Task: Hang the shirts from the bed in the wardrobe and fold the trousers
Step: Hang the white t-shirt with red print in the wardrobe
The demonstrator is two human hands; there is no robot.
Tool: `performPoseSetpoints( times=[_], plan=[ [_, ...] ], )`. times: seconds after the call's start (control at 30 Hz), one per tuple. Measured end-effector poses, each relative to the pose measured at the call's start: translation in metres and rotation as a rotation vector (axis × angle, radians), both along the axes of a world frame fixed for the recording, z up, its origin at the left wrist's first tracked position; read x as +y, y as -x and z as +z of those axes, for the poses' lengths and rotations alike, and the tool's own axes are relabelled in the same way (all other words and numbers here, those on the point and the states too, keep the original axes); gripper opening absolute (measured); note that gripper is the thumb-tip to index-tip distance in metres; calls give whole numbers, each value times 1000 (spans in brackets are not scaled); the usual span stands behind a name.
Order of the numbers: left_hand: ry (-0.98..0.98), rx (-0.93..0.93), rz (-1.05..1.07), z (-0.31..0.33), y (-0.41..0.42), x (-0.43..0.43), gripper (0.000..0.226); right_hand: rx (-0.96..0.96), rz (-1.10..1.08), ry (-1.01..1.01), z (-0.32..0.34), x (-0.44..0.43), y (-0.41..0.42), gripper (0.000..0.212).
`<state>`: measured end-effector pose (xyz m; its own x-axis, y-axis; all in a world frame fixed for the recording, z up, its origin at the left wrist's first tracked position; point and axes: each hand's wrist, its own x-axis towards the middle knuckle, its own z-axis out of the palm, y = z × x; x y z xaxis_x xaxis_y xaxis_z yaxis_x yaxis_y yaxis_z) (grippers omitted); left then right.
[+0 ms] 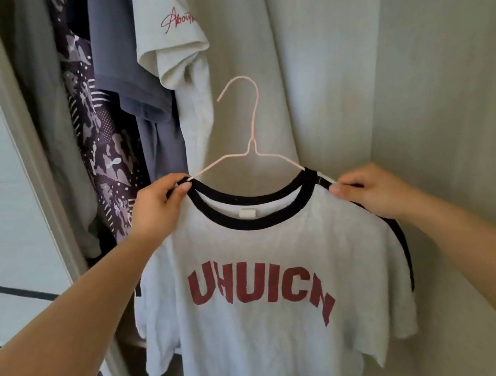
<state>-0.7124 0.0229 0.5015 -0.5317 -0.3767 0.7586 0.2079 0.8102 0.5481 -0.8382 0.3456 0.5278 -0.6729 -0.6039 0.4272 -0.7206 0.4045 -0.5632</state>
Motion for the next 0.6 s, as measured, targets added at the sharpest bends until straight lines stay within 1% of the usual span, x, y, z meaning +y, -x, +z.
performPoseSetpoints(
  times=[0.07,0.13,0.23,0.27,0.3,0.37,0.5,0.6],
  plan=[
    [-39,6,-53,5,14,8,15,-57,-21,40,9,11,-6,43],
    [-50,-3,-43,10,30,18,18,-138,-76,138,23,22,-11,36],
    [48,-115,-27,19,53,41,34,-307,-161,255,42,40,-17,17],
    [99,-164,-42,20,59,49,43,-355,-191,282,46,44,-17,15],
    [135,-209,-71,21,64,57,50,-400,-226,306,48,47,-18,18],
    [133,-273,-141,23,74,72,59,-469,-300,345,50,48,-21,25],
    [11,-361,-253,26,88,98,58,-501,-352,453,48,32,-22,27],
    [-52,-342,-303,29,91,113,50,-439,-355,478,49,8,-19,26]
  ],
)
